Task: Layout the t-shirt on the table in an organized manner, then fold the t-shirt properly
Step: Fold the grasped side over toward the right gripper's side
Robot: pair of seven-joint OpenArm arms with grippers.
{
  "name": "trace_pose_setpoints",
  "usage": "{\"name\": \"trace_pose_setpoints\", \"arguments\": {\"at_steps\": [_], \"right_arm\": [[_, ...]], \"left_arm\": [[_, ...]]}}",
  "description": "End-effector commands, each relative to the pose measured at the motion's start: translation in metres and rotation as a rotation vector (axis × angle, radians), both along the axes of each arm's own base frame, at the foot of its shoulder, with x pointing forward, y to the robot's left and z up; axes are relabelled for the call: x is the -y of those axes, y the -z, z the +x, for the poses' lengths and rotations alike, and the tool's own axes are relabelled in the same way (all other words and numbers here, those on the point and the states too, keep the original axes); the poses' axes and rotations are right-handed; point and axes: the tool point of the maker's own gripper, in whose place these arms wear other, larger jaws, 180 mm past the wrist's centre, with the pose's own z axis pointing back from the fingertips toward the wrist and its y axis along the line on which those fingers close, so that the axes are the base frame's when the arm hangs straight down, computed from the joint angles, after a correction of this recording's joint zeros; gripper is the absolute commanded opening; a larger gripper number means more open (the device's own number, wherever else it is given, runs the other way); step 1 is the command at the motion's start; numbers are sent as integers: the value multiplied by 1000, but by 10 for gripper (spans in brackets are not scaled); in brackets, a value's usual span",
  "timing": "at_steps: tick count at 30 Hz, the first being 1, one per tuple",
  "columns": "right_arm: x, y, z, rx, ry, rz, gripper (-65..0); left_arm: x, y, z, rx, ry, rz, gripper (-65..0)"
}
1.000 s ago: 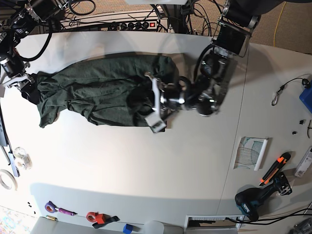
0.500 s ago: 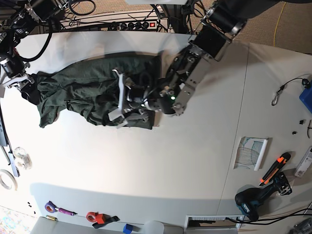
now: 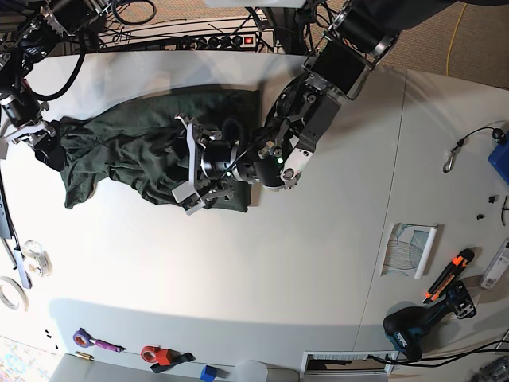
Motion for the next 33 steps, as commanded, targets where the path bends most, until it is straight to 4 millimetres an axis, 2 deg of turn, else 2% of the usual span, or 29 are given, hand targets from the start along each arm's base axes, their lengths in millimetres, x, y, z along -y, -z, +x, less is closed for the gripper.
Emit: {"name": "trace_pose_setpoints", "arguments": {"at_steps": [1,5,10,12,13,15,18,20,23,27,29,33], "right_arm": [[5,-19,5,61,-4,-33,-362],[5,-19,5,59,-4,-35,-362],[9,-13,3,26,7,-56,-362],[9,-13,3,23,7,-57,-362],[9,-13,3,24,8,-57,-362],[9,-13,4,26,8,-57,-362],[9,-13,3,26,8,-57,-362],[9,-13,3,26,8,-57,-362],[9,-13,3,26,8,-57,-362],[9,-13,3,26,8,-56,-362],[9,-13,3,26,8,-57,-362],[9,-13,3,26,8,-57,-363]], "left_arm": [[12,-26,1,22,17,-87,-289],[8,-25,-9,34,111,-50,-290],[-25,-25,2,6,108,-16,-304],[-42,-29,11,-16,77,-32,-378],[-51,-31,16,-27,56,-41,-449],[-71,-27,28,-45,9,-27,-650],[-96,-11,39,-53,-62,30,-650],[-106,5,37,-61,-95,67,-650],[-107,23,29,-88,-134,81,-650],[-96,42,19,-55,-154,141,-650],[-85,47,13,-45,-141,170,-650],[-52,47,-13,-49,-53,174,-650]]}}
